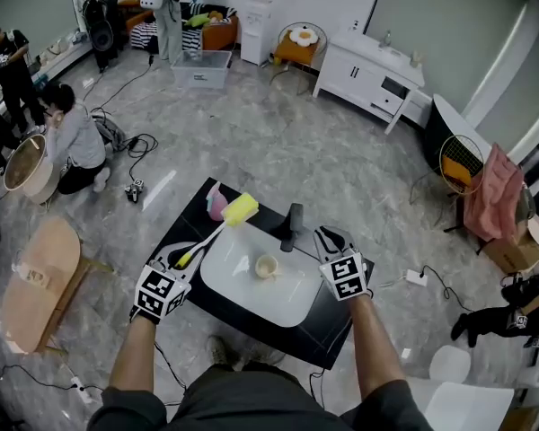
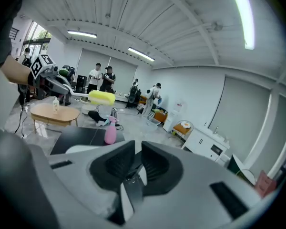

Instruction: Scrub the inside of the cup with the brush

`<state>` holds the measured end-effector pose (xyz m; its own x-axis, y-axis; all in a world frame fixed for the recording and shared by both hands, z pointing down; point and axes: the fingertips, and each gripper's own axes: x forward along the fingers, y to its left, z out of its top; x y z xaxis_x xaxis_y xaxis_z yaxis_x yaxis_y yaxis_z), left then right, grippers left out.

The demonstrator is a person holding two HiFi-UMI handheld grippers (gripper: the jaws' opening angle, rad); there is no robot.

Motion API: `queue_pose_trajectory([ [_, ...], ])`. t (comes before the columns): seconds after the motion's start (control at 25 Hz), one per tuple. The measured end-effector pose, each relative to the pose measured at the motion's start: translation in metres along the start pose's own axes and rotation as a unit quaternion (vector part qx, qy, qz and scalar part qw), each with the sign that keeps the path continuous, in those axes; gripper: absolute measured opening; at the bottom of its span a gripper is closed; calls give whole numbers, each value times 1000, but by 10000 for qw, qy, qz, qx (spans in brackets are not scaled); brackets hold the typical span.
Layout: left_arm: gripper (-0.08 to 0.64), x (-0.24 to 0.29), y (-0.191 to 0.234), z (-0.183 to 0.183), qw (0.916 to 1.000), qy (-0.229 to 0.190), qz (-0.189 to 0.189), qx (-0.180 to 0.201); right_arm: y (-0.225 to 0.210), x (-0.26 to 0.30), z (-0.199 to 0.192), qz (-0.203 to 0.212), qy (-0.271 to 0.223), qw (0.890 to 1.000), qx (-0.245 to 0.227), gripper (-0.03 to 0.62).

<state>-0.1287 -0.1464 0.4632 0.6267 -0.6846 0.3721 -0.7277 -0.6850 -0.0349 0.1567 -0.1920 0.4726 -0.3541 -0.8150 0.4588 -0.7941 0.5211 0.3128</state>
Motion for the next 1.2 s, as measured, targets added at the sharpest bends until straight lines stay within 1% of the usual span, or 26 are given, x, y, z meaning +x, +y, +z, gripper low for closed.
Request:
queue_pose_trajectory([
  [0.2,35,-6,-6,19,9998,-150,-6,115,-5,-21,26,-234,-343,9991,28,5],
  [0.56,34,-13,-9,36,9994,-321,-10,138,-15,-49,62,-484,-861,9949,221,2],
  [0.72,35,-13,-10,39,9993,-358,-8,143,-19,-57,66,-594,-1005,9926,340,2],
  [1.2,34,-10,-12,44,9991,-394,-61,138,-21,-65,67,-666,-1090,9907,478,0],
])
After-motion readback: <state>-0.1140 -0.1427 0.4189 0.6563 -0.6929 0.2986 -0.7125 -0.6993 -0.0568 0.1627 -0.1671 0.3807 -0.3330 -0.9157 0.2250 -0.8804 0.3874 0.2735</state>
